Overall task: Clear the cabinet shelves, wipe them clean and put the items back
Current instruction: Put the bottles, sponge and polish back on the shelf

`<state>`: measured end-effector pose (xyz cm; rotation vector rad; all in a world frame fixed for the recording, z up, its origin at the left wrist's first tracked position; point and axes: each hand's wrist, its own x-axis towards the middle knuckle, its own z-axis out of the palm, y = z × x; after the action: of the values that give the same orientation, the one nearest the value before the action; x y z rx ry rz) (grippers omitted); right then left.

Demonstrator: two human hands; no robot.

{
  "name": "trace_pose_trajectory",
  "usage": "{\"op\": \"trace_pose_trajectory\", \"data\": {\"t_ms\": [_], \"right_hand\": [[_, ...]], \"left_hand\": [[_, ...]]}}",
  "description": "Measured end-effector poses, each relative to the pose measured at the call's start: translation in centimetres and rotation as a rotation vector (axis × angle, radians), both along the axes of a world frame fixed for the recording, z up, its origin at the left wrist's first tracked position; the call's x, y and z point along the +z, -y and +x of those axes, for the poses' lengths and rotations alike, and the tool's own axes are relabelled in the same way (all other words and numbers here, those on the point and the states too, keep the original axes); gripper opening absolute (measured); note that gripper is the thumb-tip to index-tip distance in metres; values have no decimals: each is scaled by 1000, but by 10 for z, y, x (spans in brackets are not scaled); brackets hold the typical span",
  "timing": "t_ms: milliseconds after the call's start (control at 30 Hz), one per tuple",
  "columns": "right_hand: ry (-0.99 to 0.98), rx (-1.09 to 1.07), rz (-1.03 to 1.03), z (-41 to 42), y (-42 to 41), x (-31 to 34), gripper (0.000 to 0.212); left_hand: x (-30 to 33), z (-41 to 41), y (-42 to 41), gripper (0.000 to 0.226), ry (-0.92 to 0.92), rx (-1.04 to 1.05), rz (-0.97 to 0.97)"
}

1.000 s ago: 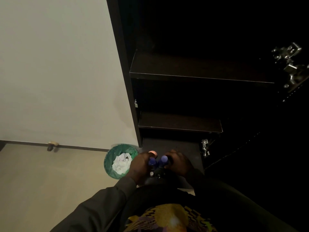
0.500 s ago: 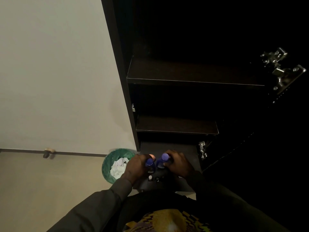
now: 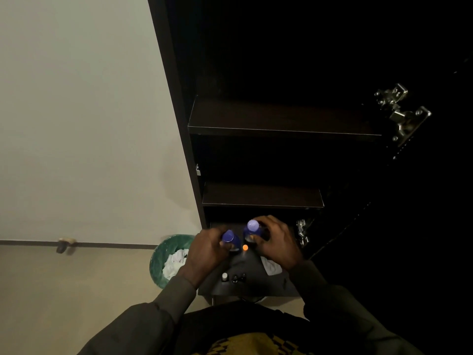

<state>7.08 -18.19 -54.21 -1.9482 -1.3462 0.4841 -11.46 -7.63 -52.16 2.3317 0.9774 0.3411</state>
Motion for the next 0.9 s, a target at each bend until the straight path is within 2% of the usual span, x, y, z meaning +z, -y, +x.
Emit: {"op": "trace_pose_trajectory", "data": {"t_ms": [167, 367, 700, 900], "right_hand": [[25, -43, 47, 0, 2, 19, 33], [38, -78, 124, 4, 1, 47, 38], [19, -86, 368, -2, 4, 121, 43], [-17, -54, 452, -11, 13, 171, 47]], "left_hand": [[17, 3, 1, 34, 59, 35, -41], [51, 14, -5, 40, 196, 72, -13], [126, 17, -2, 40, 536, 53, -4], [161, 15, 4, 40, 673, 17, -48]]}}
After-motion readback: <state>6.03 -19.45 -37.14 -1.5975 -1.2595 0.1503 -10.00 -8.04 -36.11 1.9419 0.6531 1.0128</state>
